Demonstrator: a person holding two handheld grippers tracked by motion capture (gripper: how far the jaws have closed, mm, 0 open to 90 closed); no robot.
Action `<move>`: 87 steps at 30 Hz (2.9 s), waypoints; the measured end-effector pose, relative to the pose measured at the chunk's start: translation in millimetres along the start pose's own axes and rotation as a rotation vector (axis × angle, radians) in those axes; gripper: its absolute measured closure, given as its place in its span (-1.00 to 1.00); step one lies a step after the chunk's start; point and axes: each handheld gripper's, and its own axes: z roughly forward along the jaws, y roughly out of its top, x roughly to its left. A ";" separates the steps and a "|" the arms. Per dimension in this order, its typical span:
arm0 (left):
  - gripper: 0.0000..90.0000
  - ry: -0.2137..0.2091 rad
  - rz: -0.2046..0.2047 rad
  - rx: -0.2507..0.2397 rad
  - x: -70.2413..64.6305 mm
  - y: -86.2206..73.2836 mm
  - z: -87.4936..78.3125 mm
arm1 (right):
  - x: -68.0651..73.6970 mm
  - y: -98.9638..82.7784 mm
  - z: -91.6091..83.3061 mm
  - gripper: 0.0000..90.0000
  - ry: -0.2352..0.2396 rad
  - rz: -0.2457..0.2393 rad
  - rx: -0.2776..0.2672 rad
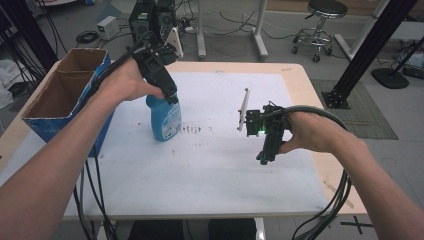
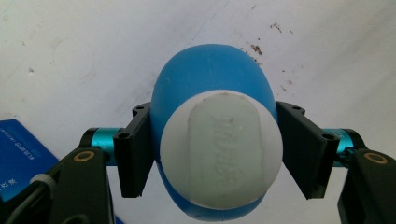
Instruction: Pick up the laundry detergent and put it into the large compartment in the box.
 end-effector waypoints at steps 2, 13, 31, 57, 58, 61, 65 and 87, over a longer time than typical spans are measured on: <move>-0.25 0.002 -0.001 0.002 -0.3 0.0 0.7 | -0.6 -0.2 0.0 -0.70 -0.001 -0.005 -0.003; -0.18 0.007 0.003 0.010 1.1 0.6 0.4 | 0.3 -0.5 -0.6 -0.70 0.002 0.005 0.002; -0.16 0.010 0.022 0.005 3.0 2.0 -0.7 | 0.8 -2.9 -3.2 -0.70 -0.003 0.010 -0.006; -0.15 0.017 0.031 0.026 24.5 -0.3 -79.7 | -0.4 -0.4 -1.2 -0.70 -0.001 0.010 -0.005; -0.15 0.017 0.031 0.026 24.5 -0.3 -79.7 | -0.4 -0.4 -1.2 -0.70 -0.001 0.010 -0.005; -0.15 0.013 0.027 0.023 29.0 -1.3 -96.2 | -0.5 -0.6 -1.6 -0.70 0.002 0.012 -0.004; -0.15 0.018 0.029 0.030 34.7 -1.6 -117.5 | -0.9 -1.0 -1.7 -0.70 0.003 0.012 -0.004; -0.16 0.044 -0.053 0.010 83.0 -41.8 -200.6 | -1.8 -2.0 -4.0 -0.70 -0.005 0.023 -0.012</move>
